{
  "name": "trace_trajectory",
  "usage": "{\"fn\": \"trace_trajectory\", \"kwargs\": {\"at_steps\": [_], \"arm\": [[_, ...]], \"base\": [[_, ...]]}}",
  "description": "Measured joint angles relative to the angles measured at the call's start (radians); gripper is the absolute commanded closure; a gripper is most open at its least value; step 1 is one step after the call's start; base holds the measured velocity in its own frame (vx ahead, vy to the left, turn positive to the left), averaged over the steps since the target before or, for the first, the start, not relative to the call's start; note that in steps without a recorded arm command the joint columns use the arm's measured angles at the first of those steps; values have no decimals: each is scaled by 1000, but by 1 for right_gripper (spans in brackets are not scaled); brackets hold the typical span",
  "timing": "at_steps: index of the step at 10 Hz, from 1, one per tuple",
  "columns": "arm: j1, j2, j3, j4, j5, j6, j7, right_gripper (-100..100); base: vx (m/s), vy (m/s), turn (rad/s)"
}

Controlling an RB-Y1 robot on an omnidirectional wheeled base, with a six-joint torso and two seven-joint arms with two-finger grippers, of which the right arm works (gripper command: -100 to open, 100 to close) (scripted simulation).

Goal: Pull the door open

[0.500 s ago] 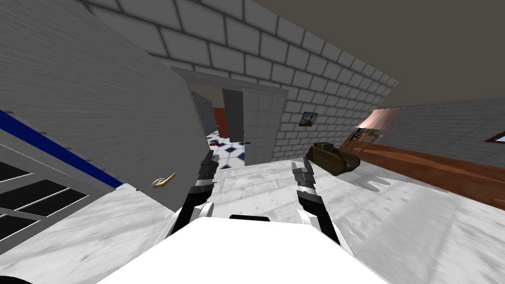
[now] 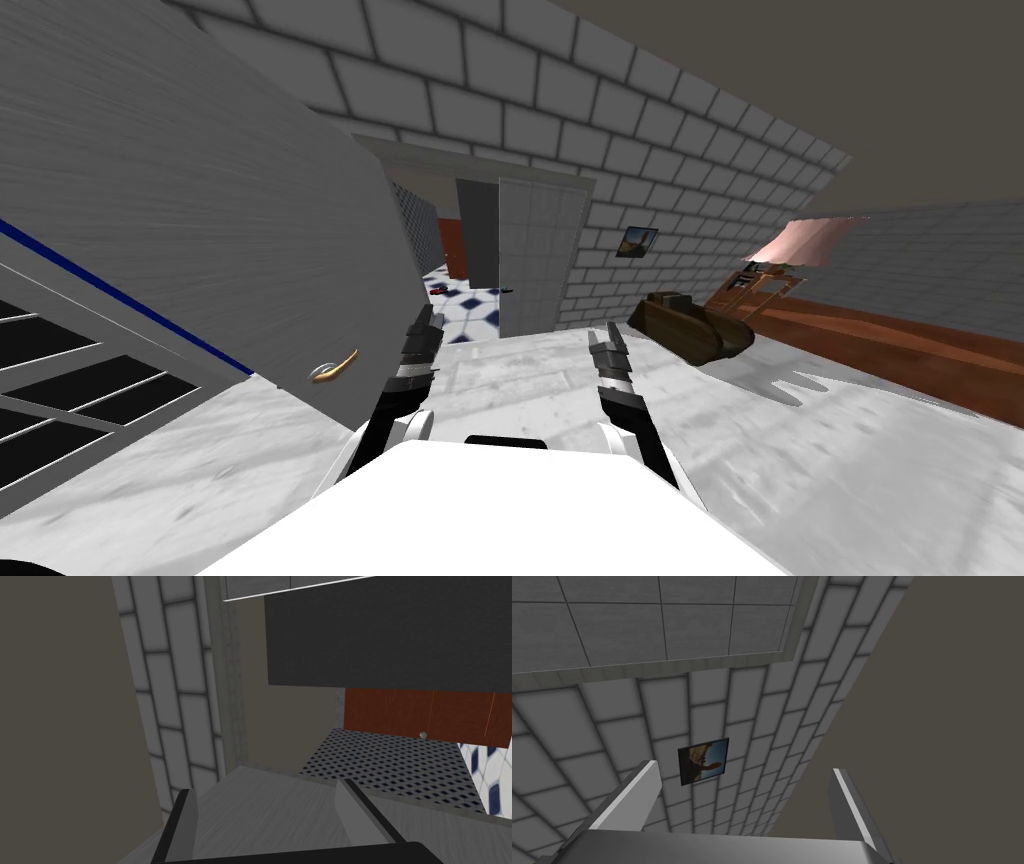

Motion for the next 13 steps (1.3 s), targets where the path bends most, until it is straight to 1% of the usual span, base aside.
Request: {"fn": "trace_trajectory", "kwargs": {"at_steps": [1,2,5,7,8,9,10,11,13], "arm": [[-8,-6,0,23,-6,-7,3,-100],[-23,-11,-2,44,-12,-7,6,-100],[-45,-20,2,102,-25,-23,17,-100],[-65,-29,-1,152,-37,-39,21,-100],[-70,-36,-2,166,-44,-41,22,-100],[-78,-41,-3,191,-51,-49,24,-100],[-87,-42,-1,210,-55,-52,28,-100],[-96,-49,-3,230,-63,-55,30,-100],[-120,-56,-3,283,-76,-68,37,-100]], "base": [[104,25,85],[81,33,61],[84,20,78],[88,23,67],[88,21,71],[96,19,101],[89,9,103],[98,16,85],[104,25,100]]}}
